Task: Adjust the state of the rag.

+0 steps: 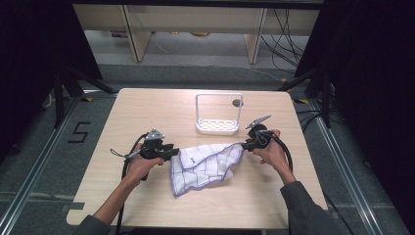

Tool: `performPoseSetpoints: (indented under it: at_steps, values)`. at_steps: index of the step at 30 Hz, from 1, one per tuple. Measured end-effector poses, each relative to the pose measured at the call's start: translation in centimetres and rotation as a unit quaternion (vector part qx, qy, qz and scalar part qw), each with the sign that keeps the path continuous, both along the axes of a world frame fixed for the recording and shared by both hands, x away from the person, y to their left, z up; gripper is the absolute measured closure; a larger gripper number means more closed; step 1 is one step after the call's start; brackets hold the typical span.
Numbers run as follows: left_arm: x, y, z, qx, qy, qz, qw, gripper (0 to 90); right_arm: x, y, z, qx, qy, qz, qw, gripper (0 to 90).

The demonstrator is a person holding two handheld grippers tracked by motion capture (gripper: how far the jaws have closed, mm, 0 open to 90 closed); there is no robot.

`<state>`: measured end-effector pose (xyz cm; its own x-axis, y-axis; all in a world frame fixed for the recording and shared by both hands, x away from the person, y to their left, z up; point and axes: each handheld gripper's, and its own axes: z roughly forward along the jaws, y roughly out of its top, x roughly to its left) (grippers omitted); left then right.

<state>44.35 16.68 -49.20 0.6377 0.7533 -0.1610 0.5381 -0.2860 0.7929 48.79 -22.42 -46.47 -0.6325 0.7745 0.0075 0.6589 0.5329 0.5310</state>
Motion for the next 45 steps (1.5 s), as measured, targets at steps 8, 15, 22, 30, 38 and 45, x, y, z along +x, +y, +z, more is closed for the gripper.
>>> performPoseSetpoints:
  at_steps: [8,15,22,30,38,45]
  values:
    - [-4.6,1.0,1.1,0.004,0.003,-0.021,0.9998,47.7,-4.9,-1.8,3.9,0.059,-0.052,0.011,0.9968,56.8]
    - [-9.7,1.0,0.6,-0.025,0.031,-0.038,0.9985,41.2,-11.1,-0.2,3.1,0.122,-0.048,0.026,0.9910,46.5]
    - [-11.7,-0.5,-0.2,0.001,0.034,-0.054,0.9979,39.8,-13.3,2.8,1.6,0.110,-0.024,0.033,0.9931,39.8]
    - [-11.4,-2.5,-1.4,0.024,0.039,-0.071,0.9964,50.8,-11.8,5.3,-0.1,0.100,-0.027,0.023,0.9943,43.8]
    - [-11.5,-2.9,-1.1,0.060,0.002,-0.107,0.9925,87.4,-10.0,4.1,1.0,0.106,-0.046,0.039,0.9925,85.0]
    - [-12.3,-0.4,0.8,0.027,-0.010,-0.115,0.9930,87.8,-10.5,1.4,3.8,0.118,-0.022,0.053,0.9913,85.4]
